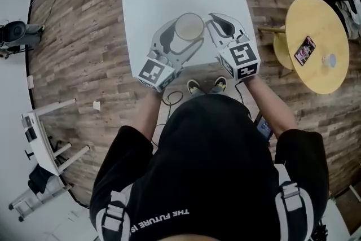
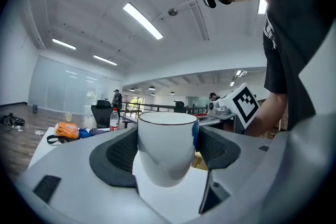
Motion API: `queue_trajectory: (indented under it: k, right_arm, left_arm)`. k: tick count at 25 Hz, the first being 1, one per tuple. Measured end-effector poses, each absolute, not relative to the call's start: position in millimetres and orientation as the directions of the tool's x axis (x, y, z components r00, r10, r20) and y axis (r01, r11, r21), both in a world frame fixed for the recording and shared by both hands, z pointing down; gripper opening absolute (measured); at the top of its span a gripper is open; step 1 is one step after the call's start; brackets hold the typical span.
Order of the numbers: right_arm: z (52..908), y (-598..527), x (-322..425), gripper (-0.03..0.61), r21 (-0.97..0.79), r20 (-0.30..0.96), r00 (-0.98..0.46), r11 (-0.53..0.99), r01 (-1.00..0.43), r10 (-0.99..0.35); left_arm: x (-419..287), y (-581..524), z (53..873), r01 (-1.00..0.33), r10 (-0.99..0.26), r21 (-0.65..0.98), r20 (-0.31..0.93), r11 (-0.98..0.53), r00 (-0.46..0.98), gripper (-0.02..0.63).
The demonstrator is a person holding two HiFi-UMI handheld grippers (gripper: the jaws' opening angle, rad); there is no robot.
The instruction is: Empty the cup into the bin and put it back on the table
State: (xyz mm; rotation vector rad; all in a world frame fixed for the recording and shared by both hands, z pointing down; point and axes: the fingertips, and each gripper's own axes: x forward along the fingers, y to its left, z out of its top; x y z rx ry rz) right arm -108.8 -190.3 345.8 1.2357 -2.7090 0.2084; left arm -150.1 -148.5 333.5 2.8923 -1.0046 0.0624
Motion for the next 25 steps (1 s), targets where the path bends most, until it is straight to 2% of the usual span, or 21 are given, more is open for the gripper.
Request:
queue_trajectory:
  k: [8,17,25]
  right_arm:
    - [409,-213,-139,0.044,-0.086,0.29,-0.651,0.659,-0.747,-0.701]
    - [514,-253,-148,0.045,-0.109,0.379,-0.62,0.632,-0.767,-0.687]
    - [555,-254,-145,0.046,-0.149,0.42,-0.608,0.61,-0.778,-0.673]
  left_arm:
    - [-179,-170,395,-0.653,-0.64,0.111,0.136,-0.749,0.756,0.356]
    - [-187,-211,500,-0.621,-0.588,0.054,0.266,-0.782,0.764,0.357]
    - [-184,-214,534,-0.609,-0.569,0.031,0.323,-0.792,0.757,0.356]
